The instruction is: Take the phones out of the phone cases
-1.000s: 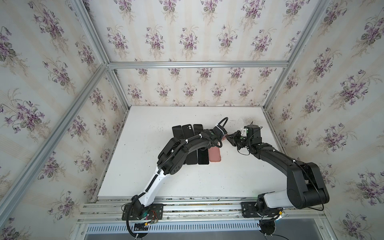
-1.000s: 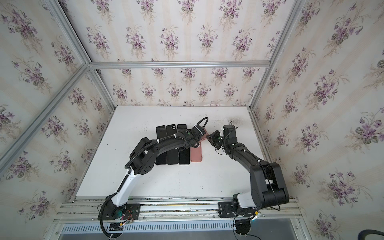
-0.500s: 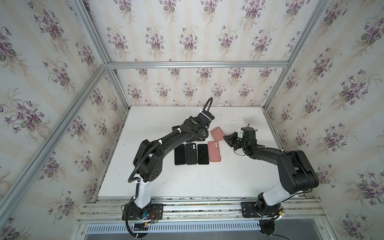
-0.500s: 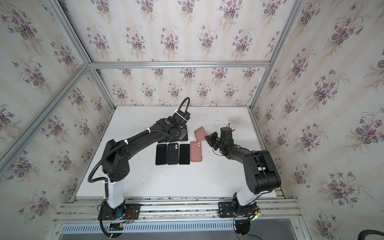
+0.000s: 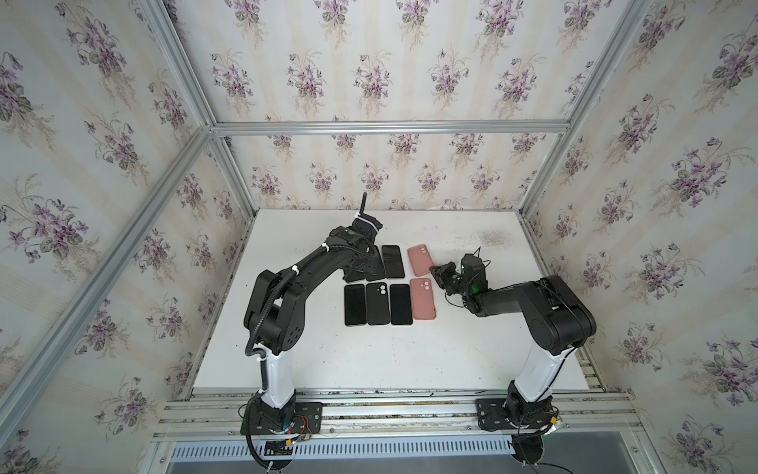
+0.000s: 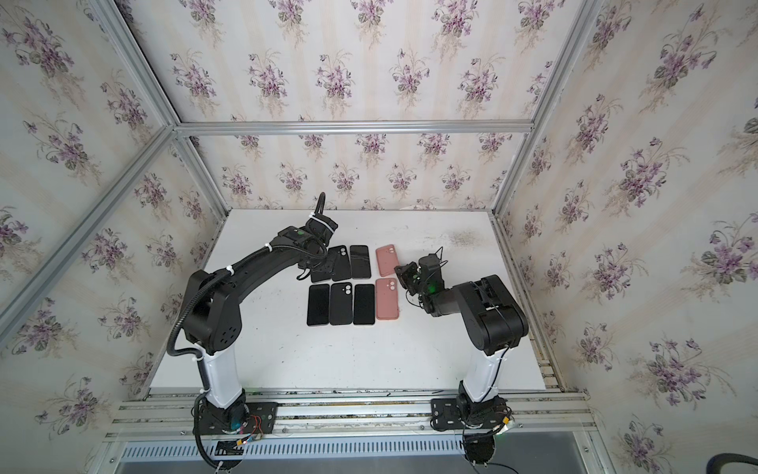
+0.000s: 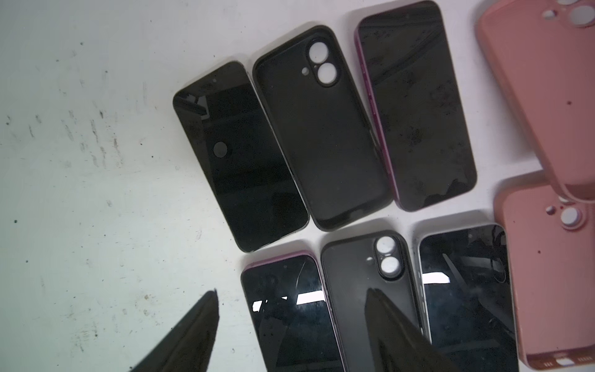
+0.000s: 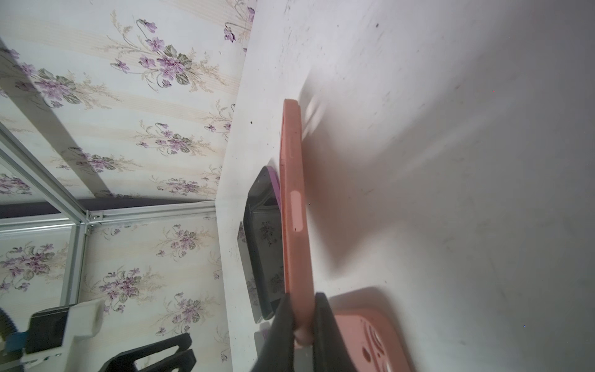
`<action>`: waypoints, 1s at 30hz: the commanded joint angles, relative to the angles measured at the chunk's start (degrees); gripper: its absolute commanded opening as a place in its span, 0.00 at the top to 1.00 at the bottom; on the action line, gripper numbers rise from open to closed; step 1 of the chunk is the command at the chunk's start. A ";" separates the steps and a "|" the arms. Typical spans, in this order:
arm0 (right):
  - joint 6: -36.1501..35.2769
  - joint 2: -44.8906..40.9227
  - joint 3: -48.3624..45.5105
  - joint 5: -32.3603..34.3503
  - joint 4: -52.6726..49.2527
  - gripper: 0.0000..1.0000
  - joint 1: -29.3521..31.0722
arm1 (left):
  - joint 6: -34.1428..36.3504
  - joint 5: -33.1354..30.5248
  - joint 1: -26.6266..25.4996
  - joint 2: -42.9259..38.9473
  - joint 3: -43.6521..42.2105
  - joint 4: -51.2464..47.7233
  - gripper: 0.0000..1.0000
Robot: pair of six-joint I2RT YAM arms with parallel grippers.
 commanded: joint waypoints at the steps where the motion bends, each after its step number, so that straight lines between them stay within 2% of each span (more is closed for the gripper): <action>1: 0.57 0.83 0.91 2.96 4.12 0.99 0.77 | -2.89 0.99 -0.07 3.45 3.55 -3.06 0.30; 7: 0.15 2.28 3.19 2.33 0.99 0.87 2.20 | -3.13 0.20 -0.22 10.19 10.11 -5.84 0.34; 16: -2.59 1.62 4.03 0.48 -4.13 0.59 2.42 | -3.40 -1.15 -0.84 15.56 13.90 -7.24 0.35; 19: -5.93 0.61 5.60 -1.46 -7.55 0.51 2.49 | -3.31 -0.96 -0.94 17.01 15.14 -7.29 0.35; 23: -12.15 -1.60 8.12 -3.22 -17.47 0.39 2.31 | -3.35 -1.28 -1.38 19.19 17.35 -7.37 0.35; 24: -13.32 -1.97 8.69 -3.81 -19.24 0.35 2.14 | -3.33 -1.30 -1.43 19.76 17.97 -7.37 0.35; 27: -15.65 -2.64 10.16 -5.23 -23.61 0.03 1.60 | -3.61 -1.38 -1.56 21.87 20.23 -7.85 0.35; 30: -17.44 -2.94 11.64 -6.46 -27.11 0.01 0.99 | -3.34 -1.31 -1.80 23.94 22.70 -8.98 0.35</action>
